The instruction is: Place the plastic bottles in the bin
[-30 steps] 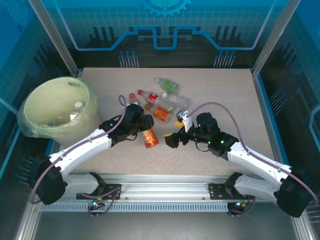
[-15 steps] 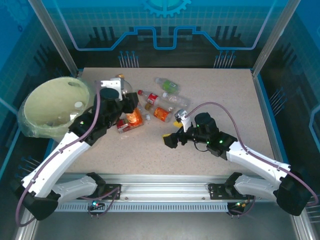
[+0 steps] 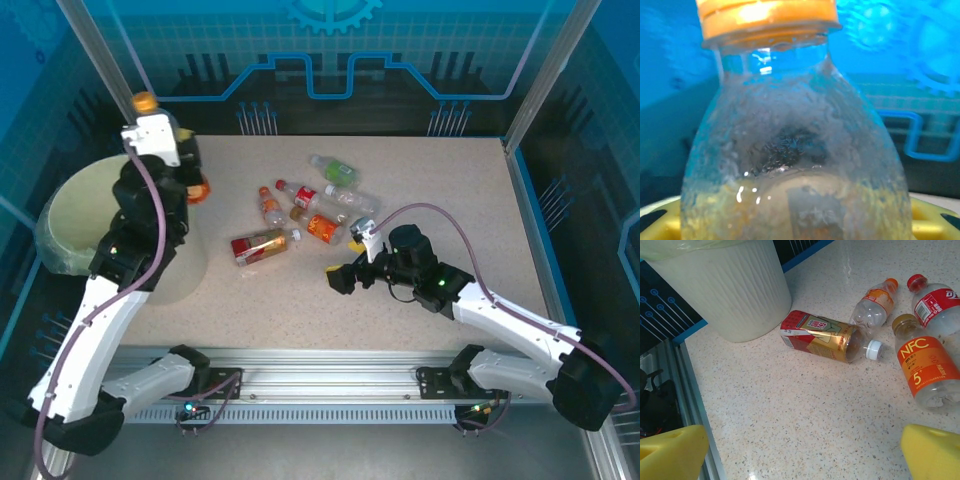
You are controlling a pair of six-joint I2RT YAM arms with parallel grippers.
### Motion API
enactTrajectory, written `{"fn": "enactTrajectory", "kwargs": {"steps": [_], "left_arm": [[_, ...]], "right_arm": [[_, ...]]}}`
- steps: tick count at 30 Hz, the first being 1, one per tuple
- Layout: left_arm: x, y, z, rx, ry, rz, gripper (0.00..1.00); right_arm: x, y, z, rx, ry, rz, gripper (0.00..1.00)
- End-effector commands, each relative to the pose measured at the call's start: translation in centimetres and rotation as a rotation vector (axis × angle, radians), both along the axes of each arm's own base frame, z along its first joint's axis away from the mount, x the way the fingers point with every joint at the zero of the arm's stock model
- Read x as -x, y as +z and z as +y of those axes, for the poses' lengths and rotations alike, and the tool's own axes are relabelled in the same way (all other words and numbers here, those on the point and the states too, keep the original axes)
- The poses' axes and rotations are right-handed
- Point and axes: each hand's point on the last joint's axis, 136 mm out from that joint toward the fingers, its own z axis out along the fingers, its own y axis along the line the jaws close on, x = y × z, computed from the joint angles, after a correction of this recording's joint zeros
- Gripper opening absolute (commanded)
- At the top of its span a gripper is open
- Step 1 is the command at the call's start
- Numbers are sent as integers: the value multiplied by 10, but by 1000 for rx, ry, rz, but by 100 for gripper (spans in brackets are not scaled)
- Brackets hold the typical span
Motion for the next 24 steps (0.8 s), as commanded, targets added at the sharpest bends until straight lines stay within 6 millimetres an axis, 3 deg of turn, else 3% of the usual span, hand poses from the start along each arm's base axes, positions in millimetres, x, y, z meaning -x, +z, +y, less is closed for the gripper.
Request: {"fn": "enactTrajectory", "kwargs": {"steps": [1, 4, 9, 15, 19, 24], "left_arm": [[20, 27, 50, -13, 186, -99, 51], [23, 17, 77, 21, 251, -105, 51], [19, -18, 111, 99, 287, -54, 50], [4, -65, 130, 231, 207, 30, 49], [6, -87, 140, 319, 197, 25, 47], [-7, -118, 129, 366, 90, 114, 53]], "right_arm": [[-2, 17, 6, -17, 10, -37, 100], [-2, 17, 6, -16, 10, -37, 100], [-2, 17, 6, -14, 8, -37, 100], [-1, 16, 4, -6, 5, -35, 100], [-1, 16, 3, -3, 1, -34, 100], [-2, 14, 2, 0, -9, -33, 100]]}}
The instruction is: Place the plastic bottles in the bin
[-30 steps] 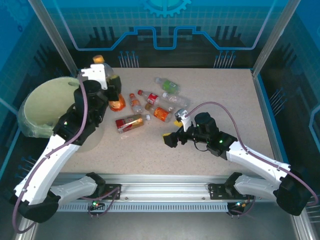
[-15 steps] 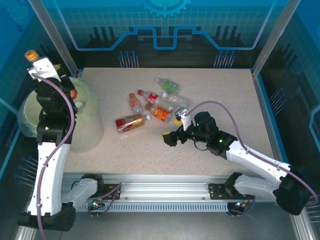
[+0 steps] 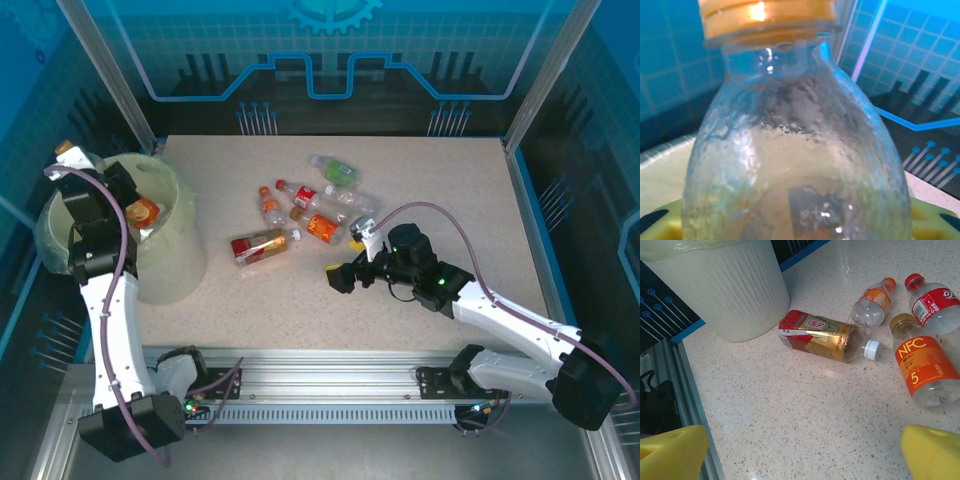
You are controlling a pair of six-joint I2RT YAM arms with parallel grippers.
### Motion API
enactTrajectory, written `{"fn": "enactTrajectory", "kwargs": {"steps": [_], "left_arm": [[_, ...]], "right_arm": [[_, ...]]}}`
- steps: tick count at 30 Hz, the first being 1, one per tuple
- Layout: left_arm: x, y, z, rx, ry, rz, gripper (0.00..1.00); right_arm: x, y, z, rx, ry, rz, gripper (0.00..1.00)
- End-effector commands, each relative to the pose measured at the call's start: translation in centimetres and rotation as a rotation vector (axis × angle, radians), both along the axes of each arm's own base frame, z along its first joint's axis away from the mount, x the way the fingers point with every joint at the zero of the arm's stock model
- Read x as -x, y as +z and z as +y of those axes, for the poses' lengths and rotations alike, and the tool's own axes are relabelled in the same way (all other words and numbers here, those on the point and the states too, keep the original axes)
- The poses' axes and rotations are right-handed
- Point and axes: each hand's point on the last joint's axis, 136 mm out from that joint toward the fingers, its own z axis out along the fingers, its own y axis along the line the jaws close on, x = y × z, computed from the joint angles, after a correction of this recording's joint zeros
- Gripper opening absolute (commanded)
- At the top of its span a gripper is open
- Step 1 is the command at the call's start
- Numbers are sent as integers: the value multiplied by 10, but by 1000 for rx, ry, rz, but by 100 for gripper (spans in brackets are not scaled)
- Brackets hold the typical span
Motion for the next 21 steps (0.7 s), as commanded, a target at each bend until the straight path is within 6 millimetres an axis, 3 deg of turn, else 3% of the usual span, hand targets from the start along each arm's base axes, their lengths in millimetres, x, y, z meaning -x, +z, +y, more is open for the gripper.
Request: {"fn": "enactTrajectory", "kwargs": {"steps": [1, 11, 15, 21], "left_arm": [[-12, -13, -20, 69, -137, -2, 54], [-15, -66, -18, 154, -121, 67, 61], [-13, -85, -15, 210, -78, 71, 75], [-10, -76, -17, 232, -73, 59, 86]], "right_arm": [[-1, 13, 3, -8, -1, -36, 100], [-5, 9, 8, -9, 4, -20, 100], [-5, 8, 9, -5, 10, -14, 100], [-5, 6, 6, 8, -5, -17, 100]]}}
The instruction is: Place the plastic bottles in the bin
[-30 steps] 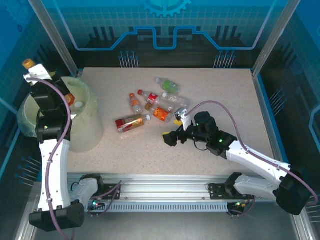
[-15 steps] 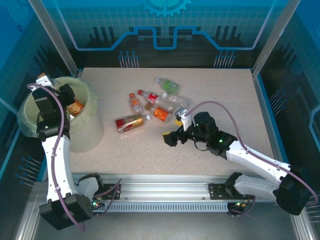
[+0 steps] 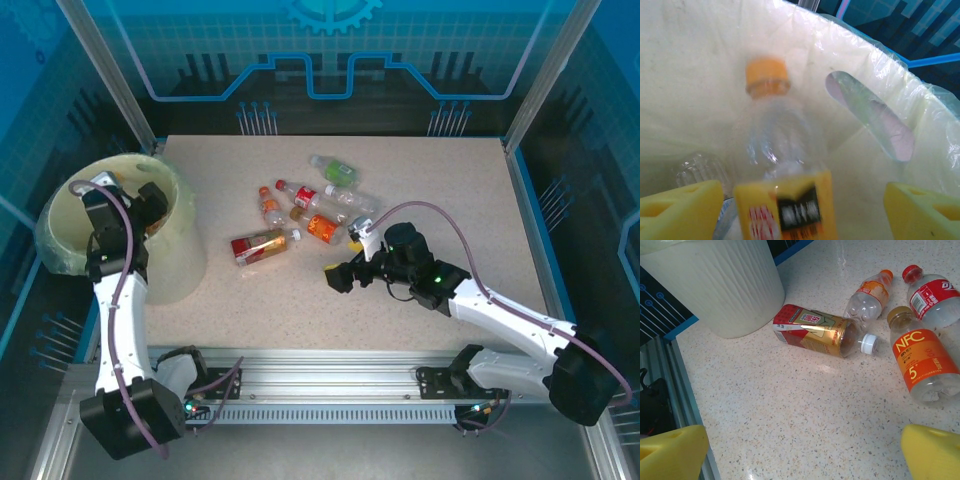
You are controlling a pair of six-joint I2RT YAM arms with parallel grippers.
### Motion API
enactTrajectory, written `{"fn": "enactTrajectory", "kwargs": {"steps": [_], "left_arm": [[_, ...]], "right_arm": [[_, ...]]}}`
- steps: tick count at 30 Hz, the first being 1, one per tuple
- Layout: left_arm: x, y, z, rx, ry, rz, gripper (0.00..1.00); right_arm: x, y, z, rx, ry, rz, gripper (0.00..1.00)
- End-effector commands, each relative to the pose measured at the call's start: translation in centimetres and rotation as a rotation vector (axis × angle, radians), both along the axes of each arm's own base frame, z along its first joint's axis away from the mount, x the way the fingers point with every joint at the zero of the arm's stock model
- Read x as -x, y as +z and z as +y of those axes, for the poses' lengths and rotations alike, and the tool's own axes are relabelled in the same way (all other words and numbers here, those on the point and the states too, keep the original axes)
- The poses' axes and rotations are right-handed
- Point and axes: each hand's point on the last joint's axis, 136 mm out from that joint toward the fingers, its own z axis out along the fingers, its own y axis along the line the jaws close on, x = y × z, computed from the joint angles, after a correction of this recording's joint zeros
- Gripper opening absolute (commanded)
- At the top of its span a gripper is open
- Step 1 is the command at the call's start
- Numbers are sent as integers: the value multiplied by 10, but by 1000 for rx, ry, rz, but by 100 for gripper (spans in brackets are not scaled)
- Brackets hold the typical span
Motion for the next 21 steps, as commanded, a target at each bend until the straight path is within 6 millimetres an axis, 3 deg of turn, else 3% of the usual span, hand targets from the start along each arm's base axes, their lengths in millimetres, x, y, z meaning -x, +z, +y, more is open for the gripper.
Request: {"fn": "enactTrajectory", "kwargs": {"steps": [1, 9, 13, 21], "left_arm": [[2, 19, 2, 20, 25, -51, 87], [9, 40, 4, 60, 78, -75, 99], [12, 54, 0, 83, 72, -95, 99], [11, 101, -33, 164, -84, -188, 99]], "right_arm": [[-1, 14, 4, -12, 2, -33, 100], [-15, 10, -3, 17, -85, -23, 100], [-25, 9, -11, 41, -156, -18, 100], [-57, -14, -48, 93, -393, 118, 100]]}}
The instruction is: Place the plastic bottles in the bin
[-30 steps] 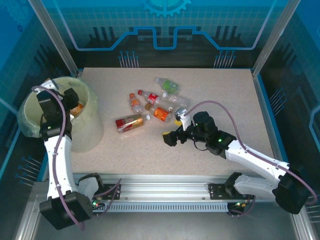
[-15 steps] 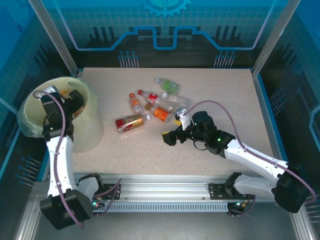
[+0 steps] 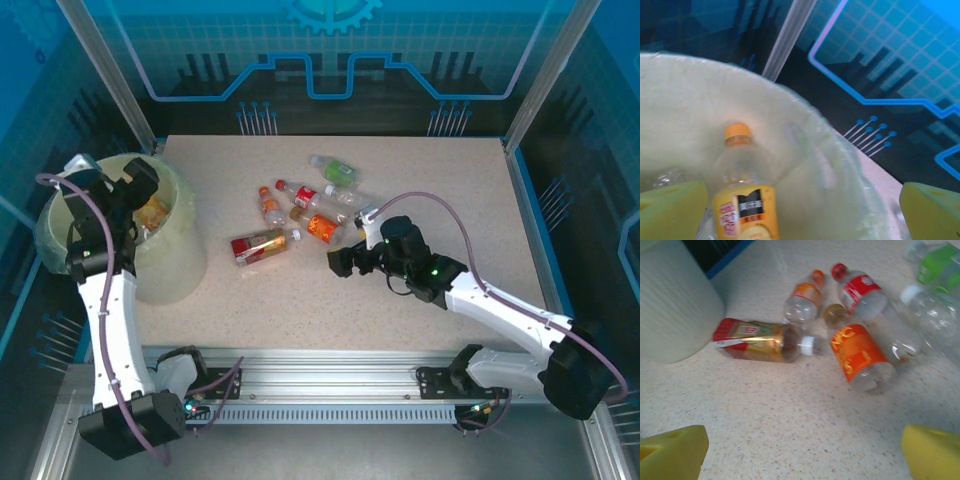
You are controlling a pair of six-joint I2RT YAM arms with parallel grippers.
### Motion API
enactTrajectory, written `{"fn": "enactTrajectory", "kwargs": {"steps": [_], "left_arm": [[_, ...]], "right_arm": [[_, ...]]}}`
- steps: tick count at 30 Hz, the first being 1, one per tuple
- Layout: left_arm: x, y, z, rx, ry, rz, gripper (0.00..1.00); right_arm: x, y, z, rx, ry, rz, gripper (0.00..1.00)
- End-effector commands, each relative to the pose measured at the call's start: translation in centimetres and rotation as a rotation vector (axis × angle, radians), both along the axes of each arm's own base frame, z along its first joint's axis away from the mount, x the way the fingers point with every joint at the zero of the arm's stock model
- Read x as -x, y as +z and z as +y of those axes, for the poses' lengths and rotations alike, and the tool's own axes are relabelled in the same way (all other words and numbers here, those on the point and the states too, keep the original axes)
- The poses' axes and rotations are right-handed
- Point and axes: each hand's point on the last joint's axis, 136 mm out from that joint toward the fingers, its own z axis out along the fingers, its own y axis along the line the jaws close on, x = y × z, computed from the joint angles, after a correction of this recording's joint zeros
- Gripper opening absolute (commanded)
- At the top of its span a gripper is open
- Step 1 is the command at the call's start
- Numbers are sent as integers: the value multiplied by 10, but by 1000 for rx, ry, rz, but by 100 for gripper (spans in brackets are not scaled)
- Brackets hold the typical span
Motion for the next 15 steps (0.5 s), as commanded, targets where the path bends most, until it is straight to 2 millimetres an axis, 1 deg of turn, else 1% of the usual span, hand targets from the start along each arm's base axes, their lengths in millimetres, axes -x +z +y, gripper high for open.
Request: {"fn": "enactTrajectory", "kwargs": {"steps": [1, 4, 5, 7, 10, 12, 15], "left_arm": [[4, 23, -24, 59, -108, -59, 99], [2, 38, -43, 77, -186, -99, 99], [1, 42, -52, 81, -219, -111, 99], [-1, 49, -71, 69, -287, -123, 99], [-5, 58, -104, 26, -390, -135, 99], [-8, 63, -128, 21, -467, -150, 99], [-12, 68, -155, 22, -565, -167, 99]], "right_arm": [[-19, -8, -24, 23, -143, 83, 100], [-32, -22, -40, 70, -182, 143, 100], [-38, -21, -43, 80, -170, 150, 100], [-47, -25, -47, 121, -123, 180, 100], [-62, -38, -55, 225, -70, 218, 99], [-74, -49, -63, 323, -52, 233, 98], [-95, -60, -71, 435, -15, 232, 98]]}}
